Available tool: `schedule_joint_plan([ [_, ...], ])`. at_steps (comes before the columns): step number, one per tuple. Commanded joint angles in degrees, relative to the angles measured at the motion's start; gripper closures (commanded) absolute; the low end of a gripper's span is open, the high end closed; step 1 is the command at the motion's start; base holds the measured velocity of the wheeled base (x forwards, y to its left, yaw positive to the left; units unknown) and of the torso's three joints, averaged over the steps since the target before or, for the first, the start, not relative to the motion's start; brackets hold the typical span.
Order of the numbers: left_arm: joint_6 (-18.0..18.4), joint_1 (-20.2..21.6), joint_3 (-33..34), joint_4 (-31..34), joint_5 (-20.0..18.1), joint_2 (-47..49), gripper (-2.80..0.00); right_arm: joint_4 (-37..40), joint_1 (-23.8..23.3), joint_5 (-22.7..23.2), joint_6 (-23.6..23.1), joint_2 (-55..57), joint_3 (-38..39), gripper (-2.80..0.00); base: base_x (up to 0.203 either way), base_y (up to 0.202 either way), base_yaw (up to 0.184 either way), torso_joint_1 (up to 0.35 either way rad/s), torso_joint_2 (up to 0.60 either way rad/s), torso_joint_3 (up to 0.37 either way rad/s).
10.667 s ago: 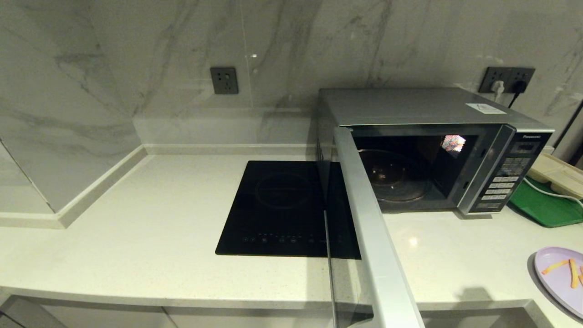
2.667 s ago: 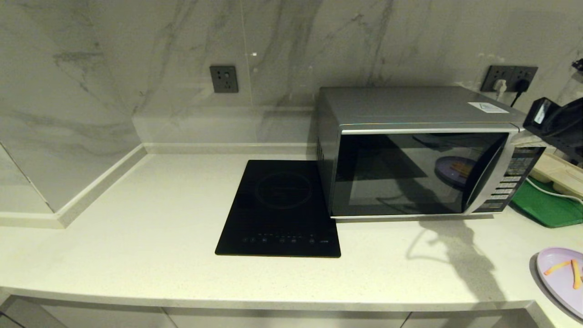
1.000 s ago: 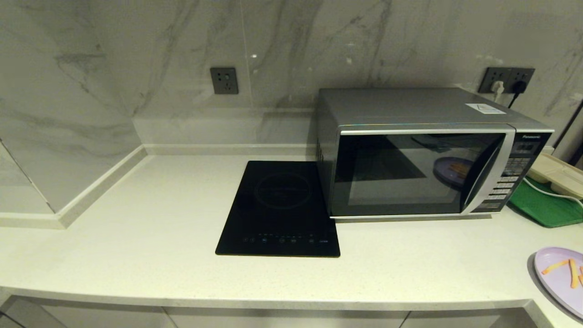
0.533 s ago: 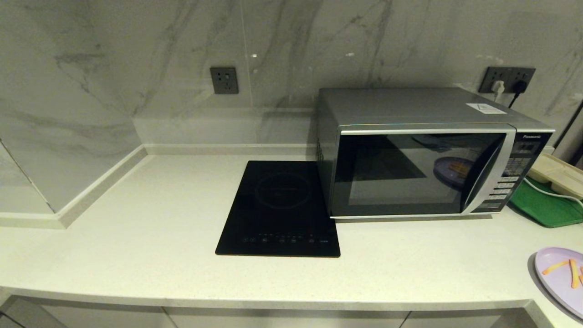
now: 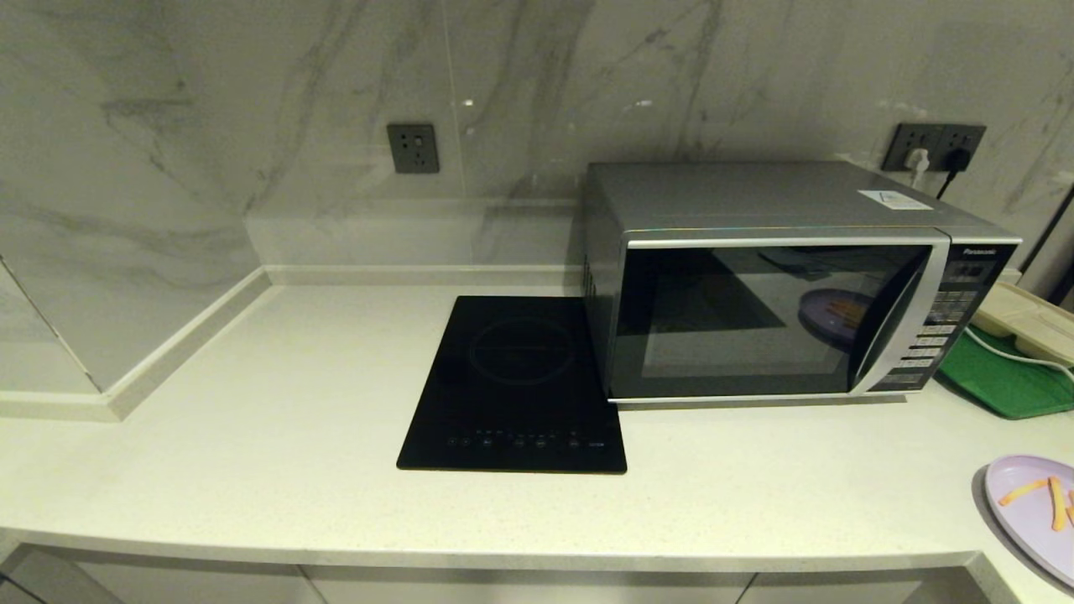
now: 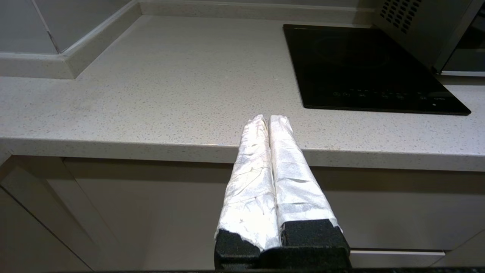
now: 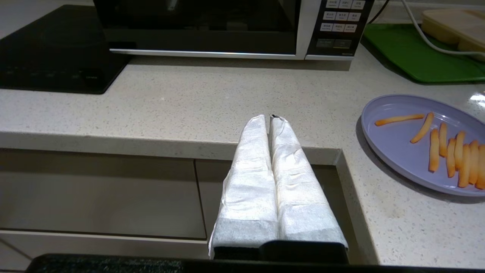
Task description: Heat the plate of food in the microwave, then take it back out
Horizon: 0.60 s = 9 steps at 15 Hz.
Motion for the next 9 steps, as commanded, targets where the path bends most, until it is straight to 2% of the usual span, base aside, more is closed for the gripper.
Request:
schedule_joint_plan([
  [1,0.0,0.0,0.0,0.0,0.0,0.0,0.0,-0.1,0.0,-0.8,1.5,0.1,0.1,0.0,0.0,0.0,0.0,0.0,0.0,0.0],
  [3,0.0,0.0,0.0,0.0,0.0,0.0,0.0,-0.2,0.0,-1.2,2.5,0.1,0.2,0.0,0.0,0.0,0.0,0.0,0.0,0.0],
  [9,0.0,0.0,0.0,0.0,0.0,0.0,0.0,-0.2,0.0,-0.9,1.5,0.1,0.2,0.0,0.0,0.0,0.0,0.0,0.0,0.0],
])
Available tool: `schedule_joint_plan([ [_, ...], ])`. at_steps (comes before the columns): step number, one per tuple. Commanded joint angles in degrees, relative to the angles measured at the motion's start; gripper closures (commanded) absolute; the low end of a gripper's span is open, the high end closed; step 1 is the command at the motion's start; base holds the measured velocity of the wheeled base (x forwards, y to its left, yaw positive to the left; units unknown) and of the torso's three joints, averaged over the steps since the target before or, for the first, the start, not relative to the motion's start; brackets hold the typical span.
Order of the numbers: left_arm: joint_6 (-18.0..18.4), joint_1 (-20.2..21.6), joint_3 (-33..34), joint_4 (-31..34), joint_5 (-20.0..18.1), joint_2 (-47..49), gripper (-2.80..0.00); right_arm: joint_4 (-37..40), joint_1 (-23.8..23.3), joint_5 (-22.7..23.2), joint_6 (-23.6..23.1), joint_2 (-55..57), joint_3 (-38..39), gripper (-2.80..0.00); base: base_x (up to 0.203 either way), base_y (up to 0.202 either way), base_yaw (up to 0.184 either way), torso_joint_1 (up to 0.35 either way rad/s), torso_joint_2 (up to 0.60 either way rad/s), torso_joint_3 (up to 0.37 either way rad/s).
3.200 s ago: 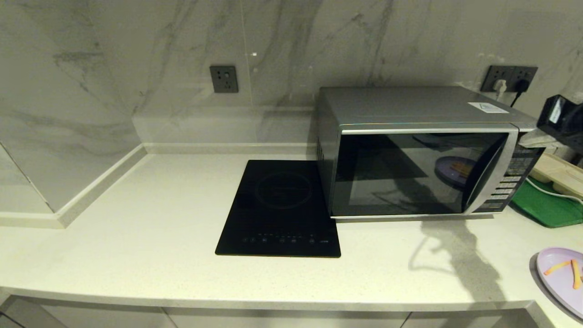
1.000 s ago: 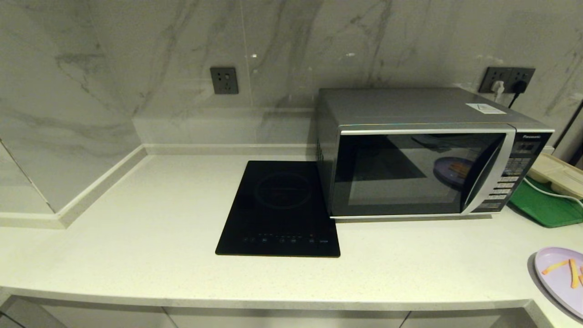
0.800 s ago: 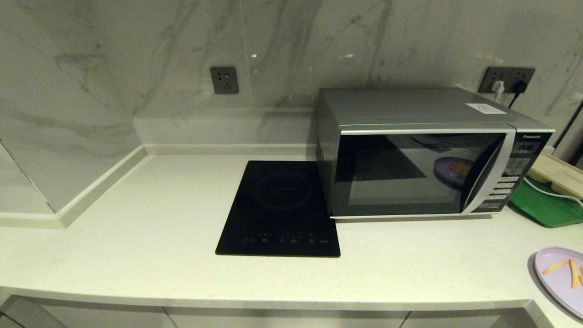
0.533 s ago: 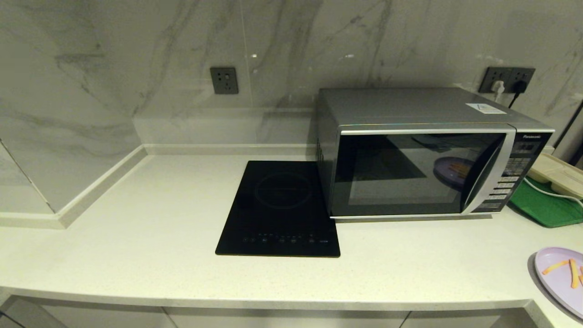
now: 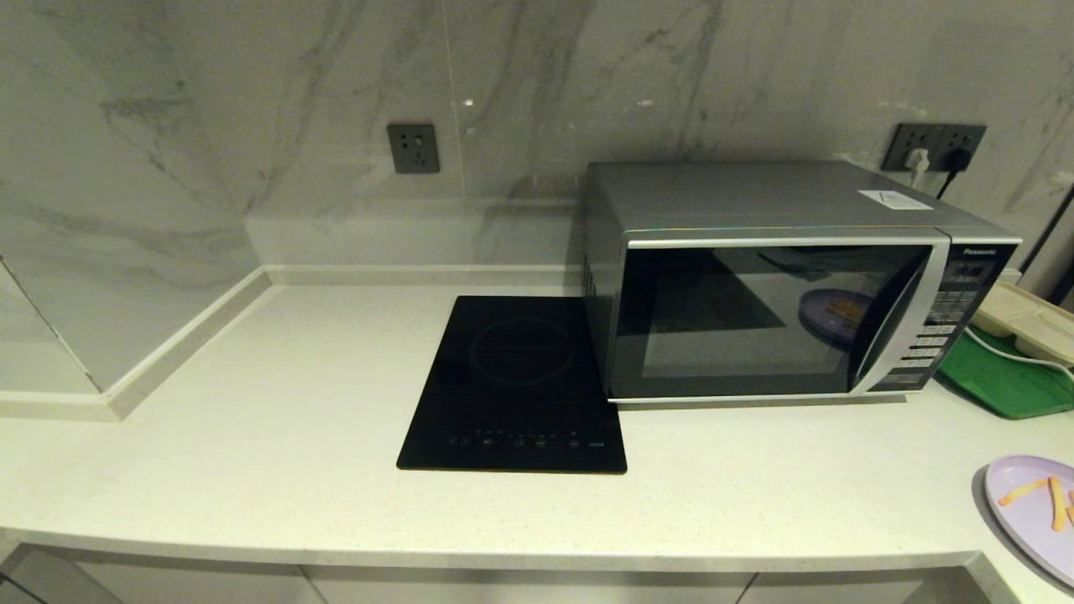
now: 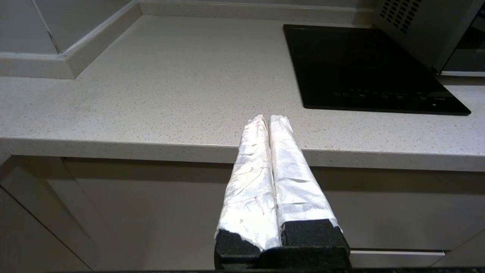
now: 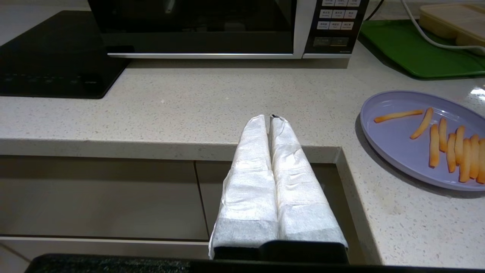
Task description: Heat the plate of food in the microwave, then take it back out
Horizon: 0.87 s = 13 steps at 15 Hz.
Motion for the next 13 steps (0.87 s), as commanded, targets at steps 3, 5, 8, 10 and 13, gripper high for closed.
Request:
schedule_joint_plan([
  [3,0.0,0.0,0.0,0.0,0.0,0.0,0.0,-0.1,0.0,-0.1,0.3,0.1,0.0,0.0,0.0,0.0,0.0,0.0,0.0,0.0],
  [5,0.0,0.0,0.0,0.0,0.0,0.0,0.0,0.0,0.0,-0.1,0.3,0.1,0.0,0.0,0.0,0.0,0.0,0.0,0.0,0.0],
  [8,0.0,0.0,0.0,0.0,0.0,0.0,0.0,0.5,0.0,-0.4,0.5,0.1,-0.2,0.0,0.0,0.0,0.0,0.0,0.0,0.0],
  [10,0.0,0.0,0.0,0.0,0.0,0.0,0.0,1.6,-0.1,-0.3,0.4,0.1,-0.5,0.0,0.0,0.0,0.0,0.0,0.0,0.0],
  [13,0.0,0.0,0.0,0.1,0.0,0.0,0.0,3.1,0.0,-0.1,-0.3,0.1,-1.1,0.0,0.0,0.0,0.0,0.0,0.0,0.0],
])
